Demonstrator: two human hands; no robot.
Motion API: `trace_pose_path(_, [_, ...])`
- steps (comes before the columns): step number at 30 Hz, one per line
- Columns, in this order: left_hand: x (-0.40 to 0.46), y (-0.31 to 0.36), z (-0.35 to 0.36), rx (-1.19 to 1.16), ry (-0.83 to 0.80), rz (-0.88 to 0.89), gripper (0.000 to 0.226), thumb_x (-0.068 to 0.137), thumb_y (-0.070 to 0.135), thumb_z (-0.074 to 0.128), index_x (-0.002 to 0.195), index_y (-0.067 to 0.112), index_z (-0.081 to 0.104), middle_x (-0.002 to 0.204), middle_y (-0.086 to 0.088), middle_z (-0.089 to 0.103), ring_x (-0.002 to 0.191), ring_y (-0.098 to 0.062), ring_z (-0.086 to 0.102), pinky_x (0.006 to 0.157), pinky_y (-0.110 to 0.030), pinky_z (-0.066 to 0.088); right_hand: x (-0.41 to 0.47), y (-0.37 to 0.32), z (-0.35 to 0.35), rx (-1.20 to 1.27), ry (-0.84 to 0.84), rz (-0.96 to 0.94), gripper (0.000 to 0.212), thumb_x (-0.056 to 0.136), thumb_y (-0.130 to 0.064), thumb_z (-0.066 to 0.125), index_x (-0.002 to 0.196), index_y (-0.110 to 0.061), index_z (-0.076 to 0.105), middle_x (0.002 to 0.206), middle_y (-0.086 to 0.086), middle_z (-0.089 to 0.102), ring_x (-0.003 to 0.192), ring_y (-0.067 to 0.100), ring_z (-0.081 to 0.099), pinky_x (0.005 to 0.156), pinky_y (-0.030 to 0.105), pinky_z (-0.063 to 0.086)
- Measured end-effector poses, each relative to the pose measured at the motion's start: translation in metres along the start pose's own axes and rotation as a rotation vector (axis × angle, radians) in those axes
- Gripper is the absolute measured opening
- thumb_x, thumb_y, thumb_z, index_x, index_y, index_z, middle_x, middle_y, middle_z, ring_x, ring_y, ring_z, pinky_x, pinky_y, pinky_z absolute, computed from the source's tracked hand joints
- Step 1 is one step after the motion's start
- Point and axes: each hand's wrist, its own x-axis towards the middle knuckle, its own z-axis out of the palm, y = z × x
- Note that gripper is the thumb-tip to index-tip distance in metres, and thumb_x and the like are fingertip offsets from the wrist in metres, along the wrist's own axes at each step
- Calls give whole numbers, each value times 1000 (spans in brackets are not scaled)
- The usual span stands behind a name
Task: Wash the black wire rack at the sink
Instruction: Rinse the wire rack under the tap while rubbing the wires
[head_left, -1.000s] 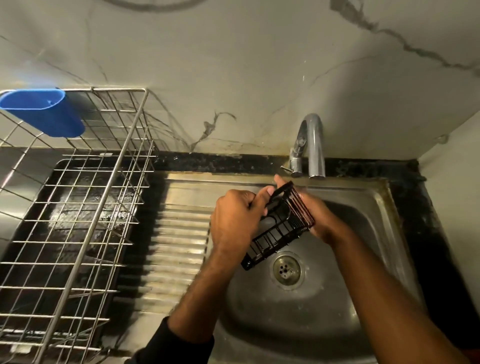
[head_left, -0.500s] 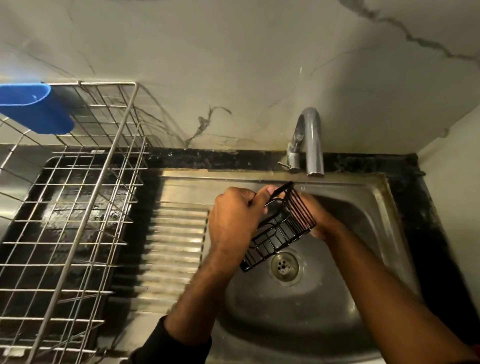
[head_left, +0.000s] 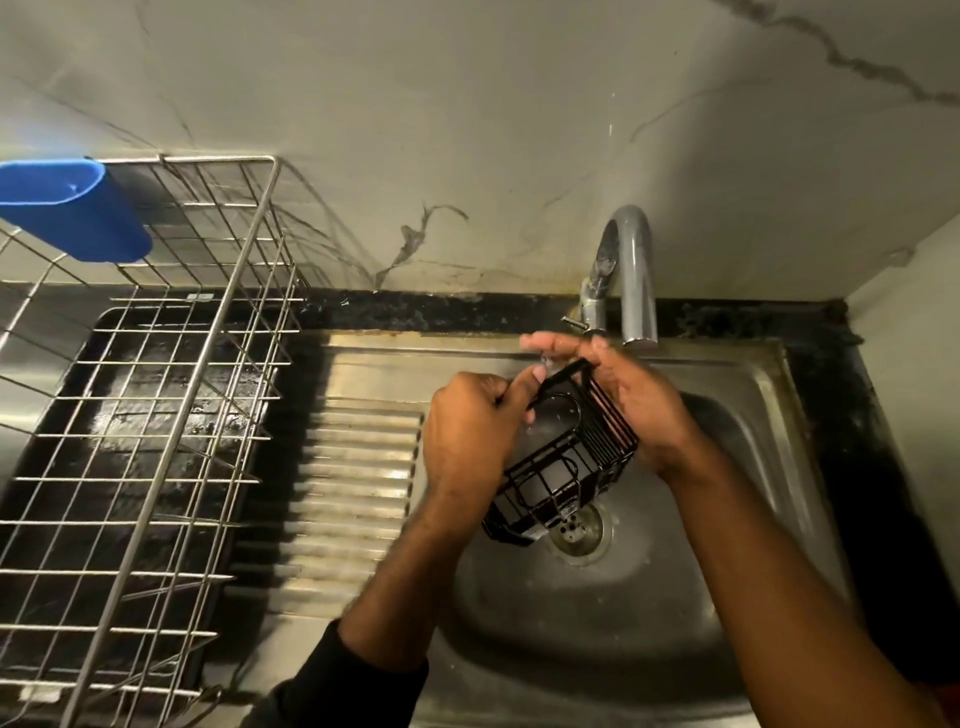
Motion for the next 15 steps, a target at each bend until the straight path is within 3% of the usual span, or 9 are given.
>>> trace_pose_path(3, [4,-1,1,-17,-1,4,50,85,61,68,61,16,68,47,9,62,43,-14,49,47,-32,44,-5,3,2,-43,77,14,48,108,-32,25,130,-14,63,140,3,60,130,19,55,108,37,42])
trace_pose_path(6, [1,-2,4,2,-9,2,50,84,63,68,60,19,67,44,8,58,41,-11,46,47,-31,42,-13,15,1,-132,113,239,32,106,-35,36,106,-27,67,123,4,67,111,17,61,84,25,47])
trace_pose_path(7, [0,-3,3,0,-10,4,50,85,63,67,60,19,67,43,8,57,41,-12,47,47,-31,43,-15,15,1,-138,105,278,32,105,-38,36,106,-28,67,120,0,67,115,20,60,83,24,46])
trace_pose_path(9, [5,-8,0,-32,4,-1,52,85,63,67,58,19,66,42,7,56,41,-14,49,46,-31,44,-11,10,0,-143,87,196,41,104,-49,33,129,-35,63,140,-7,57,137,16,46,103,29,42])
trace_pose_path(10, [10,-13,-1,-55,17,-17,53,86,63,67,57,18,65,40,6,54,40,-15,48,45,-31,43,-14,5,2,-149,43,112,43,103,-52,31,140,-43,52,152,-15,45,143,6,36,112,28,33])
trace_pose_path(12, [18,-23,-3,-153,16,-51,58,87,63,67,53,16,62,37,5,47,37,-18,42,42,-27,37,-16,-3,8,-236,-49,2,46,105,-48,29,151,-46,31,158,-29,24,143,-12,21,116,14,20])
trace_pose_path(15, [22,-41,-3,-334,-35,-49,57,91,52,68,49,15,56,38,-2,41,30,-17,32,38,-19,28,-16,6,5,-325,-101,-45,53,105,-47,30,156,-41,19,161,-29,14,147,-10,11,120,18,12])
